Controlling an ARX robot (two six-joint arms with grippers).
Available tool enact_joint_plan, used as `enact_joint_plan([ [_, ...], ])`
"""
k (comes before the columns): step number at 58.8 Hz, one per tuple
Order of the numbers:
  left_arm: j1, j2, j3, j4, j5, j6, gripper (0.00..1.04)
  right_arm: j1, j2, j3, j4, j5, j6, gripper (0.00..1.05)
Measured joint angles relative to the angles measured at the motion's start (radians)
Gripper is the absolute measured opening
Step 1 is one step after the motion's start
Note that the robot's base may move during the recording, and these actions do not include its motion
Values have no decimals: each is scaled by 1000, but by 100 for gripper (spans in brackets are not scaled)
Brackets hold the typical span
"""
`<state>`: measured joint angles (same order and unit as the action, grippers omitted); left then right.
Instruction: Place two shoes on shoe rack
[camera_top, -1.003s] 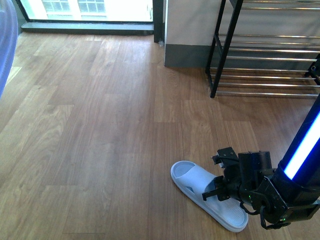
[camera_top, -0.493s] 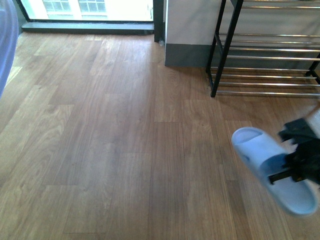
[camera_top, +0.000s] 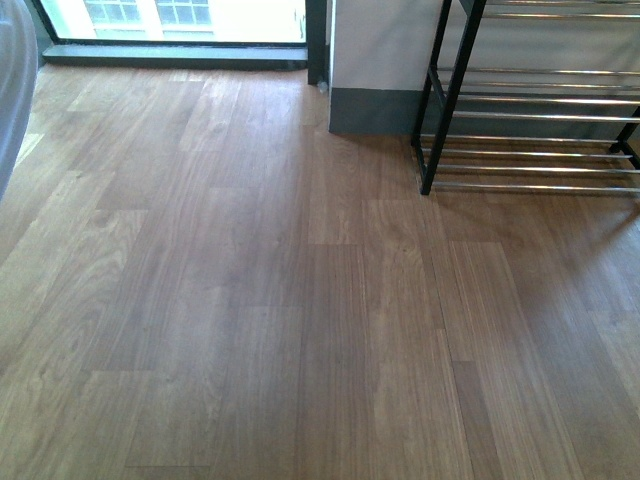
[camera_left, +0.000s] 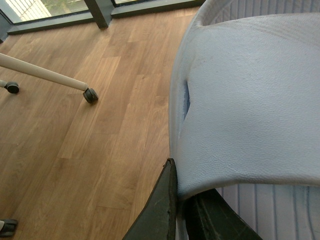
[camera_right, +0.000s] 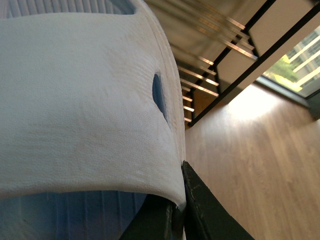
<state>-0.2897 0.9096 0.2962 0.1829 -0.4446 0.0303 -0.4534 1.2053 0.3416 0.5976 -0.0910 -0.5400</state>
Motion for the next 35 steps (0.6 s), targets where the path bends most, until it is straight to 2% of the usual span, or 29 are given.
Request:
enact_joint_plan([
  [6, 0, 0, 0, 0, 0, 0, 2, 19, -222, -35, -121, 1, 24, 2],
  [10, 0, 0, 0, 0, 0, 0, 2, 27, -304, -44, -147, -5, 32, 2],
  [35, 0, 0, 0, 0, 0, 0, 2, 29, -329, -45, -153, -3, 48, 2],
])
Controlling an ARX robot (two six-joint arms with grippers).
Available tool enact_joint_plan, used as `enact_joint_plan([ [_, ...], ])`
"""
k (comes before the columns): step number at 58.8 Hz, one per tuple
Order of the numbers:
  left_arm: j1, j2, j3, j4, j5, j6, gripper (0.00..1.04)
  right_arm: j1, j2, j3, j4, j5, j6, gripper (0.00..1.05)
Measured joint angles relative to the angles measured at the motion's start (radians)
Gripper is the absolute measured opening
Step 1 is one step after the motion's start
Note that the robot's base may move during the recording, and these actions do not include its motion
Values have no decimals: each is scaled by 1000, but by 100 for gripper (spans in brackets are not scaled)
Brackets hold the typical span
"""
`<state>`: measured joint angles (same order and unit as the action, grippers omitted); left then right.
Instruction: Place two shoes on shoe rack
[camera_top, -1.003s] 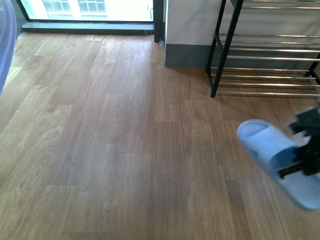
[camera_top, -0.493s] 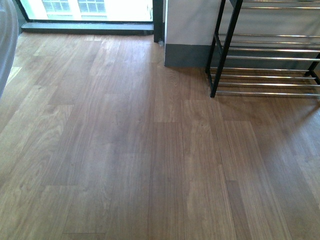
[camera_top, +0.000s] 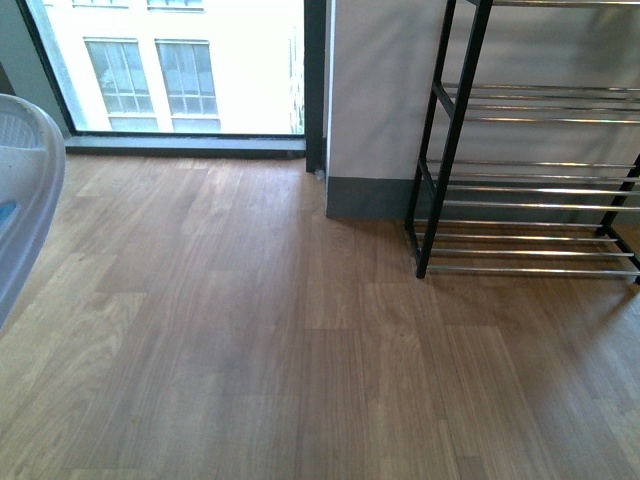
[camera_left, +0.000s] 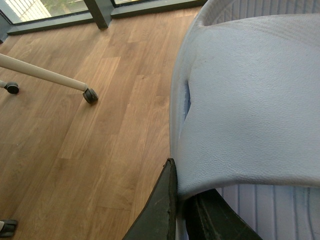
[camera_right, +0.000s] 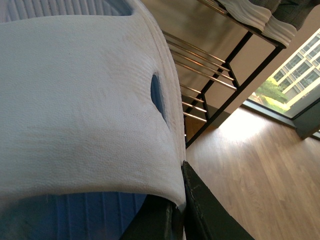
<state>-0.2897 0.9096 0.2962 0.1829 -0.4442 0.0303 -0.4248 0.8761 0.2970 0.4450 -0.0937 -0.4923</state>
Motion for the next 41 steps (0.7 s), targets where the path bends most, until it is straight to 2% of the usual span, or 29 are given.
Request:
enact_joint_plan([
  [41, -2, -1, 0, 0, 2, 1, 2, 1, 0, -2, -1, 3, 2, 2],
])
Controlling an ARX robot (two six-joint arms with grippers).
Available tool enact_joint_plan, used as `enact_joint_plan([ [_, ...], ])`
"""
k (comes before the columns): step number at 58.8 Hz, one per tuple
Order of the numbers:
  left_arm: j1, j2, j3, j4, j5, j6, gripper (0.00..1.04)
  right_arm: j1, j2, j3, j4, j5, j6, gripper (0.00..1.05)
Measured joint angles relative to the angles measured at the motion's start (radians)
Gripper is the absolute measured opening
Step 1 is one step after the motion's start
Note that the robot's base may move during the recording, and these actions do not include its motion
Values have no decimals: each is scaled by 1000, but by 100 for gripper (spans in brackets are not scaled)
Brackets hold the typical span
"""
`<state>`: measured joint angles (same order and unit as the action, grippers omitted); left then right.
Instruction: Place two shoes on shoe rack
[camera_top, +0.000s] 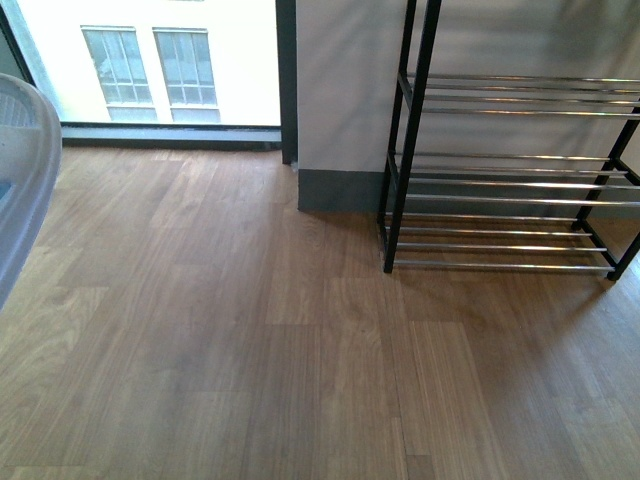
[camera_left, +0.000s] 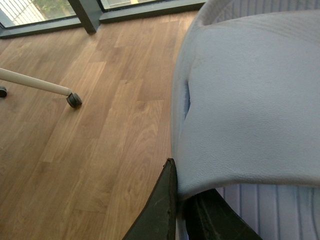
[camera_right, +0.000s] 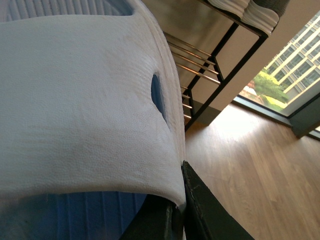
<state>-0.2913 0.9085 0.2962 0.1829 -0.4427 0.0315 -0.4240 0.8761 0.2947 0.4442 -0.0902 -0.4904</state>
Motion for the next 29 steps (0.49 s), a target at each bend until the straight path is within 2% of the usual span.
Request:
enact_joint_plan([
  [29, 1, -1, 0, 0, -3, 1, 2, 3, -1, 0, 0, -5, 0, 2],
])
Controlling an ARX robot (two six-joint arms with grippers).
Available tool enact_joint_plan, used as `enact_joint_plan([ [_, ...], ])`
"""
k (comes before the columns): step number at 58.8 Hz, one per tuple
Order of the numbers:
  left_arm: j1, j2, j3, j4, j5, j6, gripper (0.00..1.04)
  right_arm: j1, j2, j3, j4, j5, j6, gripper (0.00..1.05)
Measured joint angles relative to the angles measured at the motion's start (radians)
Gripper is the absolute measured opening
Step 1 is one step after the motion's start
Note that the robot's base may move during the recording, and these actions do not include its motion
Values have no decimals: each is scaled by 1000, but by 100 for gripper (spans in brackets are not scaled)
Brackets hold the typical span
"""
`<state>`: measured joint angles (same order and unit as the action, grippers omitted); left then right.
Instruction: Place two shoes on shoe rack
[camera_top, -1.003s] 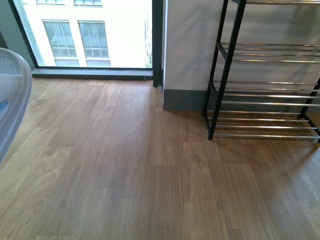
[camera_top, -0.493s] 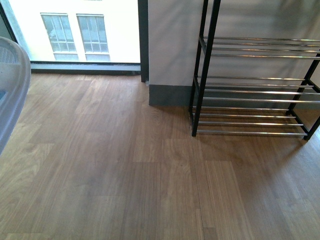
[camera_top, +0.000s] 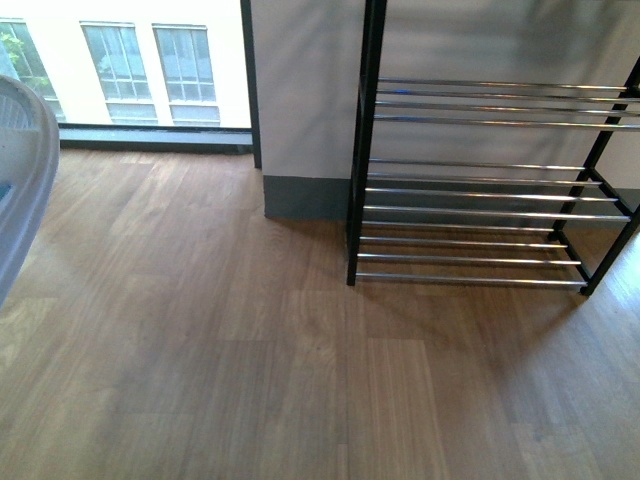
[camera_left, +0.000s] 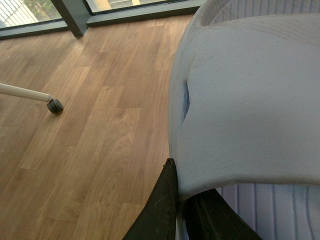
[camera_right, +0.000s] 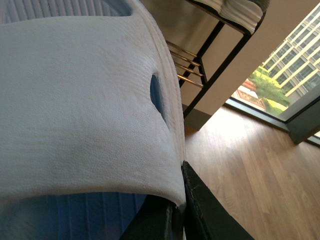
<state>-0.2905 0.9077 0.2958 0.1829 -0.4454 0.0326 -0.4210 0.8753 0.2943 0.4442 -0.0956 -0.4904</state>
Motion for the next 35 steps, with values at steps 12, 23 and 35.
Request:
enact_joint_plan([
  [12, -2, 0, 0, 0, 5, 1, 2, 0, 0, 0, 0, 6, 0, 2],
  [23, -1, 1, 0, 0, 3, 1, 2, -3, 1, -2, 0, 5, 0, 2],
  [35, 0, 1, 0, 0, 2, 1, 2, -3, 1, -2, 0, 5, 0, 2],
])
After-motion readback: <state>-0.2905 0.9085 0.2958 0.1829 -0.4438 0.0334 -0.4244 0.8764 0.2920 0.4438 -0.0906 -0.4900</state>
